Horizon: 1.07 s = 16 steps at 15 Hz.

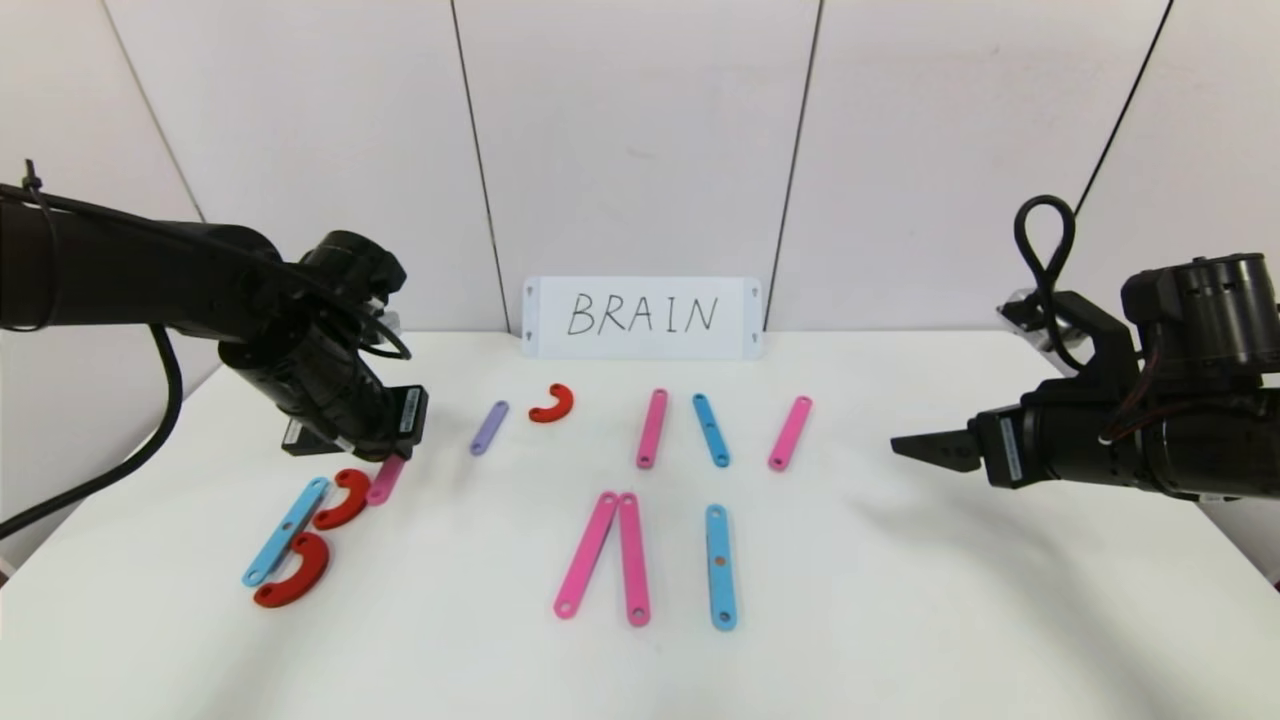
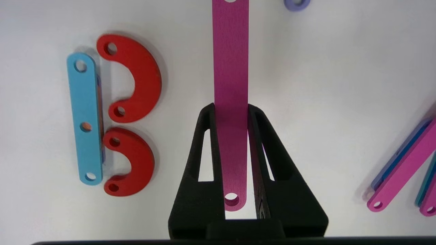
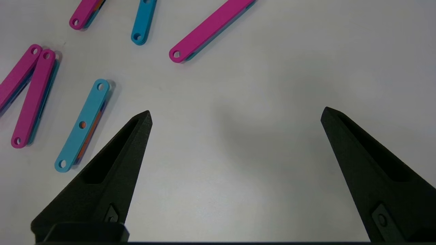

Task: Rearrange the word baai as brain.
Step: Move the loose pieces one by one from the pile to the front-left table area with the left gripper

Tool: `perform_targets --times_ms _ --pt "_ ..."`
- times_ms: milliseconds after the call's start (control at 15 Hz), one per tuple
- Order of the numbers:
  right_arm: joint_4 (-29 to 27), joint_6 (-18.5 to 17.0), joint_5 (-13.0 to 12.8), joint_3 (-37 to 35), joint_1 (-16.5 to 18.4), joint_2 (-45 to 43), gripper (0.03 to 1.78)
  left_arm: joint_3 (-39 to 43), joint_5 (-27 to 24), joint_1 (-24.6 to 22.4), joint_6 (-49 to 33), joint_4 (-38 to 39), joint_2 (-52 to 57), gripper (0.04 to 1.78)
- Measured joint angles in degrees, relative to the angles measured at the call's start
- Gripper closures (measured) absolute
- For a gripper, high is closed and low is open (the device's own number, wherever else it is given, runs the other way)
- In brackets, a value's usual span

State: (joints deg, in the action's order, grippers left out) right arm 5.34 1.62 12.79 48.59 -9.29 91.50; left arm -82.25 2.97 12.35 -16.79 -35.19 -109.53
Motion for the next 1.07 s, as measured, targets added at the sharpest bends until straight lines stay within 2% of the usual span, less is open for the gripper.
perform_targets --times_ms 267,1067 --pt "0.02 0.0 -0.04 -0.15 -0.24 0.01 0.07 8.96 0.11 2.78 -0.99 6.73 3.35 1.55" --pt "0.06 0.02 -0.37 -0.61 -0.99 -0.1 0.07 15.03 1.38 6.34 -1.9 10.2 1.99 1.55"
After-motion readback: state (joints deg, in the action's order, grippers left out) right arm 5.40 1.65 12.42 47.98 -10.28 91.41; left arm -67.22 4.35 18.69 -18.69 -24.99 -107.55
